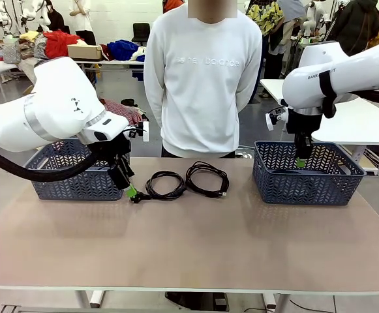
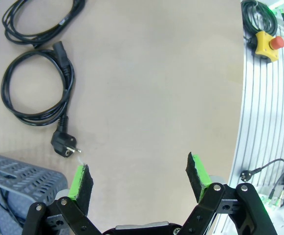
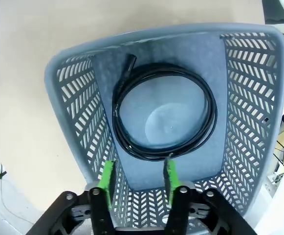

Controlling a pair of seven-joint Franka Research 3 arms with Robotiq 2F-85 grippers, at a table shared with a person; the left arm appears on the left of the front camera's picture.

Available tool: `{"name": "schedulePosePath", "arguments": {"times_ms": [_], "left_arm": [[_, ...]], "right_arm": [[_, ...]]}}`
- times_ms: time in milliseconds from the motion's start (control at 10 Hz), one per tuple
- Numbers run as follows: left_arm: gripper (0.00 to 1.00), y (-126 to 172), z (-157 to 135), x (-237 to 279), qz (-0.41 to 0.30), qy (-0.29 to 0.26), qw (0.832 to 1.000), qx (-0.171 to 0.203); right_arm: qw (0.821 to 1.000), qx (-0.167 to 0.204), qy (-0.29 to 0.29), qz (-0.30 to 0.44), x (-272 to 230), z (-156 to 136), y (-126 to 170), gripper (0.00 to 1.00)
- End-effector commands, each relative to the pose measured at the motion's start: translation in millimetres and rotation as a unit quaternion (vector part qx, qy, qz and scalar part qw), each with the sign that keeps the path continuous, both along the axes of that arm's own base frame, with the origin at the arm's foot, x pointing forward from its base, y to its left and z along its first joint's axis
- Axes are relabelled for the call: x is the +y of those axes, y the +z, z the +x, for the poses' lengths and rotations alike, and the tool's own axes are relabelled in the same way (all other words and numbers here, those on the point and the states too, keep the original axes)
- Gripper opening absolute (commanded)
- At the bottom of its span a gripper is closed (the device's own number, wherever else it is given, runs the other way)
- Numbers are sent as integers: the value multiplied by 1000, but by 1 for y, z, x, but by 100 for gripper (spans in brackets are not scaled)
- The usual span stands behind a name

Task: Organize the cables according to human instructions.
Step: Pick up a bundle of cables and place it in the basket indicated by the human.

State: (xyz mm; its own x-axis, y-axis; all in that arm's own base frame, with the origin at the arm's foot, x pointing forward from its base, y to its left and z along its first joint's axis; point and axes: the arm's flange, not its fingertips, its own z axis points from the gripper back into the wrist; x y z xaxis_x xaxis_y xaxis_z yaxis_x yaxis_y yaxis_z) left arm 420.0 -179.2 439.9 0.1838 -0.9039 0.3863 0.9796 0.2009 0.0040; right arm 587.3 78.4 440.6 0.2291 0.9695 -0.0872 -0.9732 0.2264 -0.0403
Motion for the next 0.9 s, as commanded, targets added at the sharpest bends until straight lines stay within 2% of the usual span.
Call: {"name": "schedulePosePath", "arguments": {"times_ms": [0,100,200,300,600,800], "left_arm": [[100,1,0,1,1,2,1000,-1],[100,1,0,1,1,2,1000,-1],[100,1,0,1,1,2,1000,-1],[100,1,0,1,1,2,1000,-1],[100,1,0,1,1,2,1000,-1],[100,1,0,1,1,2,1000,-1]], "right_arm": [[1000,4,-2,1,0,3,6,71],[1000,7,-5,5,-2,3,5,88],[1000,8,-6,7,-3,2,4,91],[1000,10,-8,9,-4,2,4,100],[1000,12,-11,9,-7,1,4,100],[999,3,-35,16,-11,2,4,100]]}}
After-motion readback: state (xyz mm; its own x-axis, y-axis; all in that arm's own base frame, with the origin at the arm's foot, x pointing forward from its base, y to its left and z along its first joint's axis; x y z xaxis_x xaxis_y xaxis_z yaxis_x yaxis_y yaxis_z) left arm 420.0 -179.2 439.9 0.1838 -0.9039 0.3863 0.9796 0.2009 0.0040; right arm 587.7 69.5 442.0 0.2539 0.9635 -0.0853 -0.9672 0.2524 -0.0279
